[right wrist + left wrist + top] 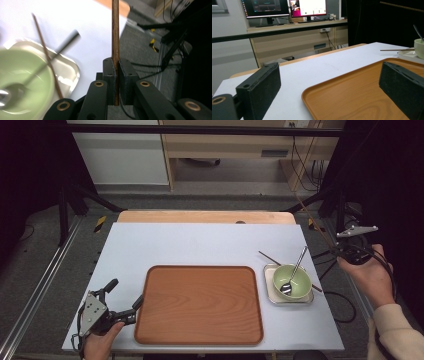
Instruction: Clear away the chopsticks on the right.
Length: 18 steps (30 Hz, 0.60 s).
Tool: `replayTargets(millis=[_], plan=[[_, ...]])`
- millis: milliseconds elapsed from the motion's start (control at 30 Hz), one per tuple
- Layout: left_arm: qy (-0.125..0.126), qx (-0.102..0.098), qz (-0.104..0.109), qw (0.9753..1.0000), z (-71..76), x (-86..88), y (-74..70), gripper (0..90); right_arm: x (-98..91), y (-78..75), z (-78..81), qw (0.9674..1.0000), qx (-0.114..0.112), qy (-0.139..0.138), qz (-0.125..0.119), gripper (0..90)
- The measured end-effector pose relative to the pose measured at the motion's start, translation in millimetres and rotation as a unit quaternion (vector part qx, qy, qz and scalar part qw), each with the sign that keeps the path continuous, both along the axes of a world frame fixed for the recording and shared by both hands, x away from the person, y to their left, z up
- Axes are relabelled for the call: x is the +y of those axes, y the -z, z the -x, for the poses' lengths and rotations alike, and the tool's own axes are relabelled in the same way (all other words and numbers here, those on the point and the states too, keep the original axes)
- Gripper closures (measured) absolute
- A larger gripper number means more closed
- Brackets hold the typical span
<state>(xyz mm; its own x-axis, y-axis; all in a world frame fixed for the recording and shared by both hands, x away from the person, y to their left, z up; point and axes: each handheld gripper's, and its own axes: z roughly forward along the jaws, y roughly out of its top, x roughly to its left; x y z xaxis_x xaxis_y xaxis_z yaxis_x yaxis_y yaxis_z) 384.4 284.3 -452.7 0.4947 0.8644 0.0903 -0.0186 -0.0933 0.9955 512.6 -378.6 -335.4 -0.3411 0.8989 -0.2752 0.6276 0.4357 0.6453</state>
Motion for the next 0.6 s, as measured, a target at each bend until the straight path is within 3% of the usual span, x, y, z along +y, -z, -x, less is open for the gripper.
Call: replayTargets(millis=[167,233,600], plan=[[-0.01,0.001,0.004,0.9999,-1.2,5.1,0.2,3.5,27.5,-22.6,6.9,0.9995,-0.022,-0.019,-0.011,84.8],[-0.013,-0.001,0.006,0.9999,0.0,6.5,-0.4,3.5,43.8,-27.5,10.2,0.9991,-0.019,-0.034,-0.016,84.8],[-0.008,-0.003,-0.002,1.0,1.8,2.3,-0.6,3.5,126.1,-24.1,24.9,0.9935,0.012,-0.108,-0.035,84.8]])
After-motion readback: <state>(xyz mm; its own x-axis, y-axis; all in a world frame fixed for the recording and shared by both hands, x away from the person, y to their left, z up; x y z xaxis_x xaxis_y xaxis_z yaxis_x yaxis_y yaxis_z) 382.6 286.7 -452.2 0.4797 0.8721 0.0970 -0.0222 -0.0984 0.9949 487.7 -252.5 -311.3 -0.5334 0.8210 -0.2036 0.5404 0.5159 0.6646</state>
